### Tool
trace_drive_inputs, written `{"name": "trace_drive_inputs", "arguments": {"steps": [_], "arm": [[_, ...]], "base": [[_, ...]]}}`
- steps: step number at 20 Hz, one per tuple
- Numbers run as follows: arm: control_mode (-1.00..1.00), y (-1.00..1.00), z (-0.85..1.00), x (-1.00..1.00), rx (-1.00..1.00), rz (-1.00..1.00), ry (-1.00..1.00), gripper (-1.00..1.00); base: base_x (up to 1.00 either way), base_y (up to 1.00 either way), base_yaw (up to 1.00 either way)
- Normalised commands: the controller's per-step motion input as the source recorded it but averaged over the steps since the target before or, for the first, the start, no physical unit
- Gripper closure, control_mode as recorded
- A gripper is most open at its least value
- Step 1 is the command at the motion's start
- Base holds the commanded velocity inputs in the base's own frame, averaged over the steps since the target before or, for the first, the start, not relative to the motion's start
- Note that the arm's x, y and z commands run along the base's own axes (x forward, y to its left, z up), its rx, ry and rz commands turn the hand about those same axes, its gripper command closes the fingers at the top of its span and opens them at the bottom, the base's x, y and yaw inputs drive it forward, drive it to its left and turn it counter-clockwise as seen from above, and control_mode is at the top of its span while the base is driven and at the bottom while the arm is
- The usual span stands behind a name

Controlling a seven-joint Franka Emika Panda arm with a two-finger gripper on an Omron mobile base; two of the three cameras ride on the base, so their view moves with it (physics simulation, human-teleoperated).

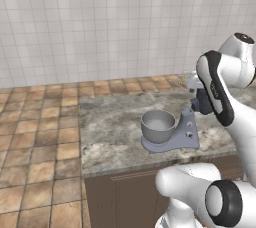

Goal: Close the stand mixer head.

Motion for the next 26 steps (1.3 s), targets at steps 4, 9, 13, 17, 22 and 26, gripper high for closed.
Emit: {"name": "trace_drive_inputs", "arguments": {"steps": [4,9,13,17,22,26], "arm": [[-1.00,-1.00,0.17,0.00,0.12,0.14,-0.04,-1.00],[-1.00,-0.83,0.22,0.00,0.10,0.22,-0.07,-1.00],[-1.00,-0.56,0.18,0.00,0.09,0.26,-0.17,-1.00],[-1.00,-0.23,0.00,0.03,0.08,0.32,-0.21,-1.00],[-1.00,0.00,-0.26,0.43,0.03,0.35,-0.21,-1.00],[-1.00,0.25,-0.15,0.71,0.04,0.30,-0.21,-1.00]], "base": [[0.00,0.00,0.00],[0.00,0.00,0.00],[0.00,0.00,0.00],[0.00,0.00,0.00],[0.00,0.00,0.00],[0.00,0.00,0.00]]}}
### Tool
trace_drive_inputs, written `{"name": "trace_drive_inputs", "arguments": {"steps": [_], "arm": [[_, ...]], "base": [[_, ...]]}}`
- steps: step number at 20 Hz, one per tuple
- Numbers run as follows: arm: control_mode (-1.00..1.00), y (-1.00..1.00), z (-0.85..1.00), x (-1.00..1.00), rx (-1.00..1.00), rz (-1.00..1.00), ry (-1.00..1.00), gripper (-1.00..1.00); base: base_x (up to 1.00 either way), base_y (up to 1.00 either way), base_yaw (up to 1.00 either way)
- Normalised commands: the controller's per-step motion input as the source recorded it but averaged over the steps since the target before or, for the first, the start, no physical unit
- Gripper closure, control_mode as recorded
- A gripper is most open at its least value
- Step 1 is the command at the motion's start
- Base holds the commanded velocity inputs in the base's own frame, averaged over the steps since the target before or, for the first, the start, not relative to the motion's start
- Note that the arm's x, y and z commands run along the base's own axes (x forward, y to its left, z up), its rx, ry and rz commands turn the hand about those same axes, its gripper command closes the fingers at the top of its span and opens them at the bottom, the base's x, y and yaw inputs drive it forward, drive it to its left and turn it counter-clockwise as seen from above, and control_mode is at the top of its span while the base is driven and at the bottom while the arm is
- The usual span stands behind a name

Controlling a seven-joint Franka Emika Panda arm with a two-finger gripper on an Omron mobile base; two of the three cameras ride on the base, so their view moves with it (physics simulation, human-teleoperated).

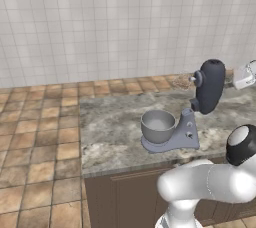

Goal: Close the stand mixer head.

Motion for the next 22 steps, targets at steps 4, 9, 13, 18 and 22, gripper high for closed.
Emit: {"name": "trace_drive_inputs", "arguments": {"steps": [4,9,13,18,22], "arm": [[-1.00,0.61,0.00,0.72,0.04,0.28,-0.20,-1.00],[-1.00,0.97,-0.16,0.65,0.00,0.34,-0.13,-1.00],[-1.00,1.00,-0.61,0.29,-0.10,0.41,-0.03,-1.00],[-1.00,1.00,-0.84,0.01,-0.29,0.31,-0.19,-1.00],[-1.00,1.00,-0.66,-0.15,-0.38,0.11,-0.34,-1.00]], "base": [[0.00,0.00,0.00],[0.00,0.00,0.00],[0.00,0.00,0.00],[0.00,0.00,0.00],[0.00,0.00,0.00]]}}
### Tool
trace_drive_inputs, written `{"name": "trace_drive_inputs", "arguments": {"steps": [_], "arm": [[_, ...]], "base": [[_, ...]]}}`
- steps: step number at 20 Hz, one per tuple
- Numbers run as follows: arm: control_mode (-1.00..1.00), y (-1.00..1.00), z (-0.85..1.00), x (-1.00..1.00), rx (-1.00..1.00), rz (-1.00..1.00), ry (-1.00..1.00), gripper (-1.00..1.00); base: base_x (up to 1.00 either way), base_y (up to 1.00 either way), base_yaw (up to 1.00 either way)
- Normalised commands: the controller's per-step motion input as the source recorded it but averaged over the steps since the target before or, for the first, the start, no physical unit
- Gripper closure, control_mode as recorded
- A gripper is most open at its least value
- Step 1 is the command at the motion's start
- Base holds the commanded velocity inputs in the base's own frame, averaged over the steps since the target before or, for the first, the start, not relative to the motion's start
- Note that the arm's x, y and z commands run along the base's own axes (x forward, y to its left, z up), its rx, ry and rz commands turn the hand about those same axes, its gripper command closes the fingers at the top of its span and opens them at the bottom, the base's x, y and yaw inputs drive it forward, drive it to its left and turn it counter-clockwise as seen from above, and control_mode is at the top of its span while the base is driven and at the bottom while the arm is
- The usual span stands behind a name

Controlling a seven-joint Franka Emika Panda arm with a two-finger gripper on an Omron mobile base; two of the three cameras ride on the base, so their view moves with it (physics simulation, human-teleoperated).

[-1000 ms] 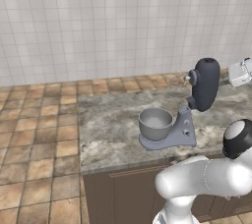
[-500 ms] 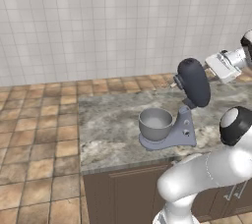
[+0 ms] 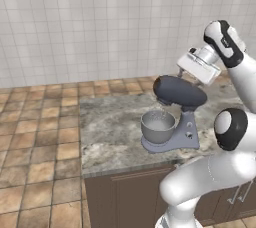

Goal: Close the stand mixer head.

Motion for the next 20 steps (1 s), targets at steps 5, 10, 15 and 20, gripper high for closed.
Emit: {"name": "trace_drive_inputs", "arguments": {"steps": [5,10,15,20], "arm": [[-1.00,1.00,-0.29,-0.73,-0.33,0.00,-0.37,-1.00],[-1.00,0.97,-0.20,-0.63,-0.18,-0.05,-0.26,-1.00],[-1.00,0.51,0.02,-0.30,-0.13,0.00,-0.19,-1.00],[-1.00,0.14,0.00,-0.07,-0.05,0.01,-0.01,-1.00]], "base": [[0.00,0.00,0.00],[0.00,0.00,0.00],[0.00,0.00,0.00],[0.00,0.00,0.00]]}}
